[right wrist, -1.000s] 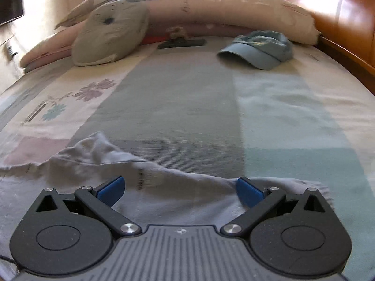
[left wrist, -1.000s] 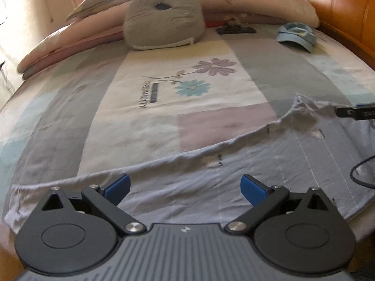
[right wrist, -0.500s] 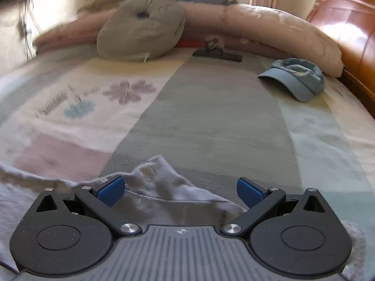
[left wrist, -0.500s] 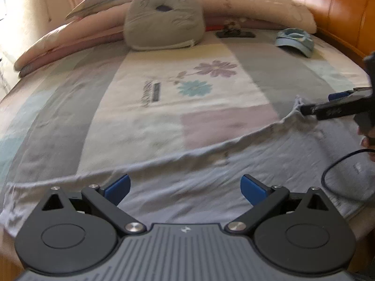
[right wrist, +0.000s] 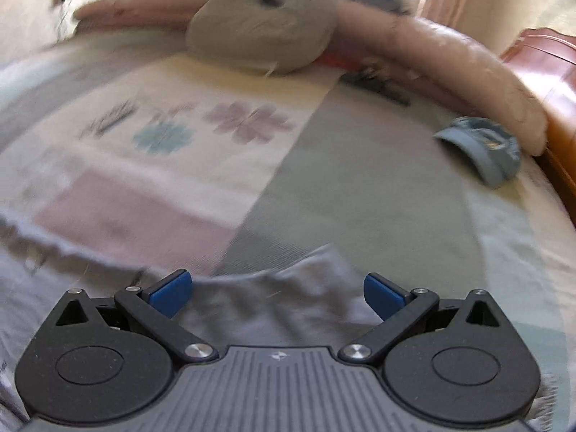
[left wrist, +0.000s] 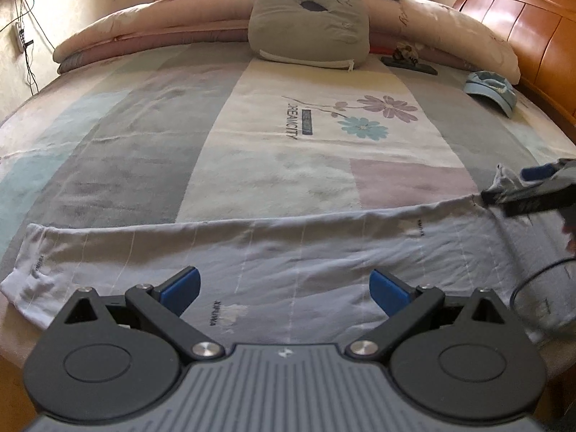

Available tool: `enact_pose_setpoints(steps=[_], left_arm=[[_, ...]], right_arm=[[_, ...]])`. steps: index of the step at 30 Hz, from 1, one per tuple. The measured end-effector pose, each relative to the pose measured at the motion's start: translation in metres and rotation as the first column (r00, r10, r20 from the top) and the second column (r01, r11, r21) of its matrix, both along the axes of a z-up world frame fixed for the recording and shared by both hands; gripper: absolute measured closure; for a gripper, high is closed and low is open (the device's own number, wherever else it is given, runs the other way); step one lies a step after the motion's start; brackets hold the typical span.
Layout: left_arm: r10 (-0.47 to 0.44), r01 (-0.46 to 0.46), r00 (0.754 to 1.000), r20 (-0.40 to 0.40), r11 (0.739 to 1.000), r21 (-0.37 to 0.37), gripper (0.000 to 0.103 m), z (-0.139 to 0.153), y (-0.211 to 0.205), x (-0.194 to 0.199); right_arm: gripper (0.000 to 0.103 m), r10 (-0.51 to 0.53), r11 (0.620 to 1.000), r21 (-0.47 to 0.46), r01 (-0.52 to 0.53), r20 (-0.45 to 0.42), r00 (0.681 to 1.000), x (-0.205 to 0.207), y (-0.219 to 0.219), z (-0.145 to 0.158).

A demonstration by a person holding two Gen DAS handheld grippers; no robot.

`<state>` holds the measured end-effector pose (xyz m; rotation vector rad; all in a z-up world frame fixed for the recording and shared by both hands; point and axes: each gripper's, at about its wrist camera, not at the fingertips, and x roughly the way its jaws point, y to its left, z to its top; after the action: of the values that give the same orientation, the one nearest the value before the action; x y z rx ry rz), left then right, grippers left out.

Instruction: Fold clothes

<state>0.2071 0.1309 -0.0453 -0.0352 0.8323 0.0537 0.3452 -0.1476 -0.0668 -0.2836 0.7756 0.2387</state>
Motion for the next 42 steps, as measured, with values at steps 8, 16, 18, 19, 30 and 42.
enact_pose_setpoints(steps=[8,16,18,19,30,42], left_arm=[[0.03,-0.029,0.999,0.034,0.998,-0.048,0.003,0.001,0.032,-0.004],[0.002,-0.004,1.0,-0.012,0.992,-0.127,0.003,-0.022,0.061,0.012],[0.009,-0.011,1.0,-0.021,0.99,-0.141,0.003,-0.029,0.069,0.012],[0.009,-0.012,1.0,-0.018,0.989,-0.147,0.003,-0.029,0.073,0.012],[0.164,-0.164,0.986,-0.01,0.982,-0.091,0.003,-0.031,0.142,0.036],[0.119,-0.115,0.993,0.022,0.983,-0.145,0.003,-0.004,0.146,0.003]], right_arm=[[0.0,-0.009,0.999,-0.031,0.009,-0.011,1.0,-0.015,0.015,0.02],[0.0,0.044,0.996,0.079,-0.033,-0.145,0.988,-0.054,0.029,0.009],[0.0,0.014,0.994,0.108,0.008,-0.195,0.981,-0.053,0.029,0.0],[0.0,-0.001,0.992,0.122,0.029,-0.22,0.976,-0.052,0.029,-0.004],[0.0,-0.008,0.993,0.116,0.03,-0.185,0.983,-0.058,0.031,-0.008],[0.0,-0.015,0.992,0.12,0.035,-0.167,0.986,-0.06,0.03,-0.009]])
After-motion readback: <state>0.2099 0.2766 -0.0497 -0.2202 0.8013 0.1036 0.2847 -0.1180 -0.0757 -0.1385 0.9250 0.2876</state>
